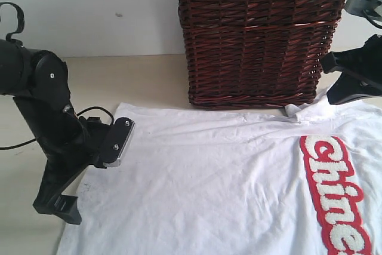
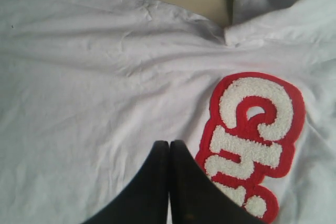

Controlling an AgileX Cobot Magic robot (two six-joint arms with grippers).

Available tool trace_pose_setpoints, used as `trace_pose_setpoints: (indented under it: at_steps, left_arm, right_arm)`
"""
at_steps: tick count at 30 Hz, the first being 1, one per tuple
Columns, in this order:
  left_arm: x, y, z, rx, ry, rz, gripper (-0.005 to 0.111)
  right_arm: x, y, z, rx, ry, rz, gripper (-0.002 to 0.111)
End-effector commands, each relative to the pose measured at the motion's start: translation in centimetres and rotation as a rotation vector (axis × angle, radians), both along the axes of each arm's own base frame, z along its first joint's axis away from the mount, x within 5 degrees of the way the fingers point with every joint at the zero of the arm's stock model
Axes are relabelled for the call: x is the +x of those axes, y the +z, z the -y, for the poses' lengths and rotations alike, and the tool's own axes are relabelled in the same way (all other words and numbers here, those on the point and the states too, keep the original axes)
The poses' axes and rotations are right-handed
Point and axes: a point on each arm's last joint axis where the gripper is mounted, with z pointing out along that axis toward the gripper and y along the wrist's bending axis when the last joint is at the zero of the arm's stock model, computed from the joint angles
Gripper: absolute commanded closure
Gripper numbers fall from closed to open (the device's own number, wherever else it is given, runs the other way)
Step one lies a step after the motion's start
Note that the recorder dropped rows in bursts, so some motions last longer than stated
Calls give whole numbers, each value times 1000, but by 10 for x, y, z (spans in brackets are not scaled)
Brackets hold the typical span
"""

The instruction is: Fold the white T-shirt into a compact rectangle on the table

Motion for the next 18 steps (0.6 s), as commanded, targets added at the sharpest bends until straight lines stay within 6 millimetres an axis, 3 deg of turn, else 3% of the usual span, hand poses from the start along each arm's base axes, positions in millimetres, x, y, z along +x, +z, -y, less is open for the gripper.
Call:
trace_pose_setpoints:
  at_steps: [1,10,18]
  left_arm:
    - [1,-7,1,-3,8,-16,1]
    - [0,-31,-2,34,5,-46,1]
    - [-6,-39,-20,112,32,-72,1]
  right_arm:
    - [0,1,1,0,3,12,108]
    - [0,1,1,0,3,12,108]
    - [-1,1,0,3,5,7,108]
